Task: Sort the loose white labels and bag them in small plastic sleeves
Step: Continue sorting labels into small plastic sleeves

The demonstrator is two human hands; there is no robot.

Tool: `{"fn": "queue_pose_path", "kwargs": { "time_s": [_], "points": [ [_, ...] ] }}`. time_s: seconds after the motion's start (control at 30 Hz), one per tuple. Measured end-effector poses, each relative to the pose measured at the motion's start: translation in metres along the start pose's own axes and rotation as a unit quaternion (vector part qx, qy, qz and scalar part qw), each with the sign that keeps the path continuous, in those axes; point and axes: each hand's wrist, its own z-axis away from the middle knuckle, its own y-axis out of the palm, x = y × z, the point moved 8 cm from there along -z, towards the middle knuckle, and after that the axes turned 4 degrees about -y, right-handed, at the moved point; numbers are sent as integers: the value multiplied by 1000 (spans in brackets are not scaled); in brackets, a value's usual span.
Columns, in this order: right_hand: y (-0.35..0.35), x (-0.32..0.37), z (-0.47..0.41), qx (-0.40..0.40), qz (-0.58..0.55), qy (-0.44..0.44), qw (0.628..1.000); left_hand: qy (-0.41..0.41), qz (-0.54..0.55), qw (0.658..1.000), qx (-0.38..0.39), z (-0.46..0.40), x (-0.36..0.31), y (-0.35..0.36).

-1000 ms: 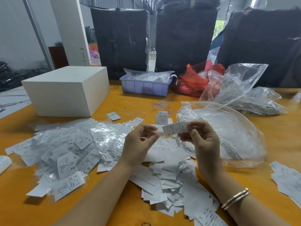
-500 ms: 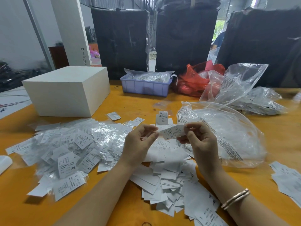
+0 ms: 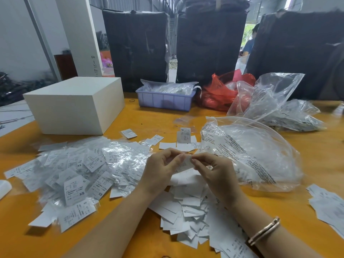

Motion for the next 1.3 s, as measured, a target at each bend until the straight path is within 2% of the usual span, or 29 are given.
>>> {"fn": "queue_pose_path", "kwargs": {
  "time_s": [0.1,0.23,0.33,0.4,0.43,0.5,0.57,0.6,0.67,0.9,1.13,1.3],
  "points": [
    [1,7,0,-1,64,-50,997,21,-40,999,3,0,-3,0],
    [-12,12,-2,-34,164,-98,981,29,-73,995,-60,-3,-5,-16],
    [-47,4,-10,-134,234,-80,960,9,-93,987,-128,-3,-4,-35],
    [-73,-11,-11,-187,312,-36,931,6,-148,973,-175,-2,-5,-48],
    [-83,-22,-11,-189,341,2,921,5,-173,966,-194,-2,-5,-54],
    [-91,-55,-8,-132,378,117,909,-8,-216,953,-211,-2,-2,-61],
    [-90,-88,0,-27,414,242,877,-37,-268,940,-210,-2,4,-64],
    [-87,-98,3,23,433,278,857,-50,-299,930,-210,-2,6,-65],
    [-83,-106,5,70,460,293,835,-69,-357,908,-210,-1,10,-66],
    [-87,-97,1,5,445,256,858,-78,-478,852,-199,-2,10,-64],
    [-98,-90,0,-109,350,234,900,-22,-444,876,-185,-1,0,-49],
    [-102,-67,-2,-194,314,134,920,23,-426,888,-171,0,-8,-39]
  ]
}}
